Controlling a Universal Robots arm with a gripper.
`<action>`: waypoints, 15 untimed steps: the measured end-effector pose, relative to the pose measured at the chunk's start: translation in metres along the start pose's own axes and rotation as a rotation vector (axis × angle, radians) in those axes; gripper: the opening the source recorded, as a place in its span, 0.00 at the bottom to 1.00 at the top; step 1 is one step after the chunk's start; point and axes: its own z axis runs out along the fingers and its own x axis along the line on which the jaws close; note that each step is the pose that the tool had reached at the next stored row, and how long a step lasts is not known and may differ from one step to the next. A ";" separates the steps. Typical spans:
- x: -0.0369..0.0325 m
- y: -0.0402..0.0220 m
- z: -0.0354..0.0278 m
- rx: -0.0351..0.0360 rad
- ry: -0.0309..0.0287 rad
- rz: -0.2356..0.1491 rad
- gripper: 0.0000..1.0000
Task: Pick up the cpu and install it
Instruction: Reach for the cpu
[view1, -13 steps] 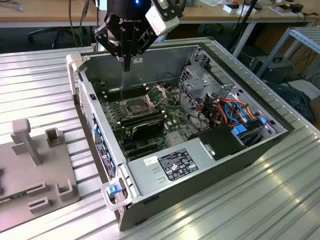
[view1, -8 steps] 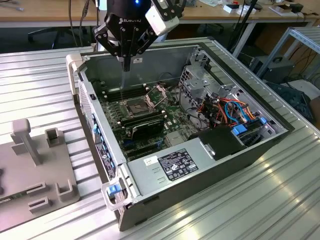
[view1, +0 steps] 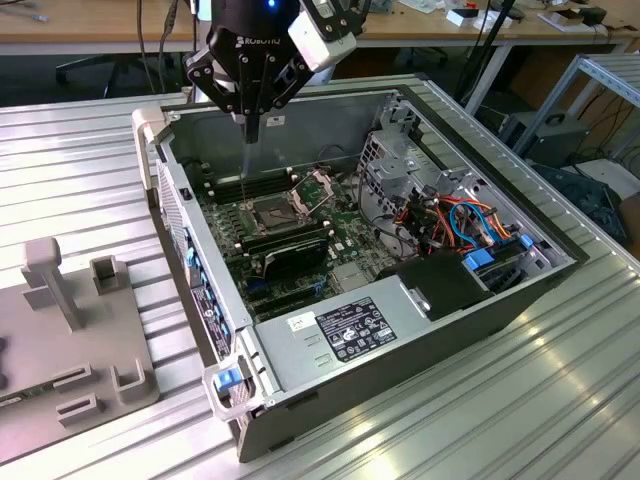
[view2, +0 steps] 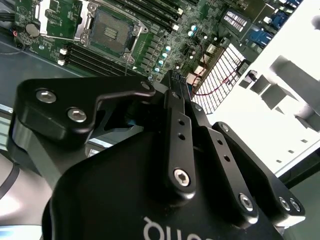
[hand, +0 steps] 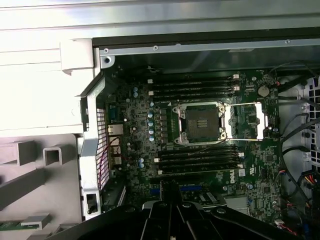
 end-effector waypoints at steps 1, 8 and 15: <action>0.0001 0.0000 0.0000 0.0000 0.0000 0.000 0.11; 0.0022 -0.0002 0.0000 0.0000 0.0000 0.000 0.11; 0.0038 -0.0003 -0.0001 0.0000 0.0000 0.000 0.11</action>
